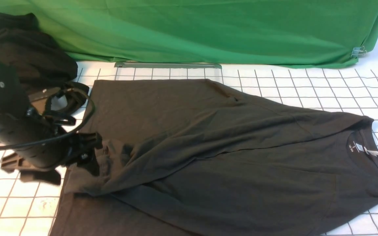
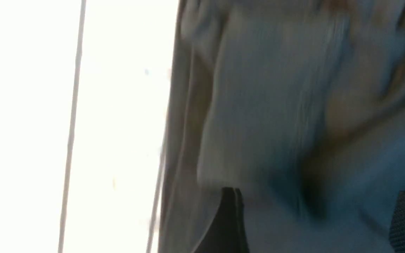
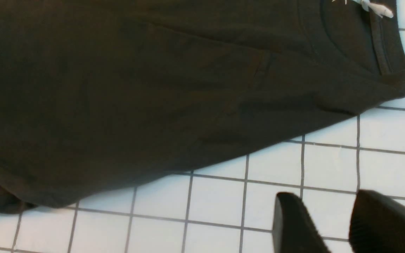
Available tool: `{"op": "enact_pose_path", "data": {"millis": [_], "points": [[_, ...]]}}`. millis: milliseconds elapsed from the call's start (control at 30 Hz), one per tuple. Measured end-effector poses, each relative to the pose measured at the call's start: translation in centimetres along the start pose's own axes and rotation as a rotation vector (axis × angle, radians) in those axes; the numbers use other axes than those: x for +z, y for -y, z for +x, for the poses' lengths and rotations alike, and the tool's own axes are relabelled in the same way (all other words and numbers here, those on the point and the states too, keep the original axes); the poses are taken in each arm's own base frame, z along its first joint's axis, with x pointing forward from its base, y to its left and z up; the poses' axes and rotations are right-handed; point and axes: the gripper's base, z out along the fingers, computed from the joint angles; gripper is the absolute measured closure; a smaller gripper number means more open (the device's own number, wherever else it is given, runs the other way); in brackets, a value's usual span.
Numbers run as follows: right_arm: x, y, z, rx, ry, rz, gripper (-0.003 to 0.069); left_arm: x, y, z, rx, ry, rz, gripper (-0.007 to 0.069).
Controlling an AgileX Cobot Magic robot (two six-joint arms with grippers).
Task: Fold a long-sleeved shirt over a white checkered tablecloth.
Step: 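Fold the left side of the dark shirt inward over its body with the left gripper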
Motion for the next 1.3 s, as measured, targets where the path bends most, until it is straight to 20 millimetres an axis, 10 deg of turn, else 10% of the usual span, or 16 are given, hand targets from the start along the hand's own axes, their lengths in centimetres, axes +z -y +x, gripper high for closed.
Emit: {"op": "enact_pose_path", "data": {"millis": [400, 700, 1033, 1300], "points": [[0.0, 0.0, 0.0, -0.006, -0.001, 0.000, 0.0419, 5.7, -1.0, -1.0, -0.028, -0.026, -0.103, 0.0238], [0.0, 0.0, 0.0, -0.006, -0.001, 0.000, 0.0419, 4.0, -0.9, -1.0, -0.022, 0.003, -0.097, 0.0603], [0.0, 0.0, 0.0, -0.006, -0.001, 0.000, 0.0419, 2.2, -1.2, 0.3, -0.080, -0.053, -0.117, 0.0566], [0.0, 0.0, 0.0, -0.017, -0.001, 0.000, 0.0419, 1.9, -1.7, 1.2, -0.073, -0.124, -0.164, 0.0296]]}}
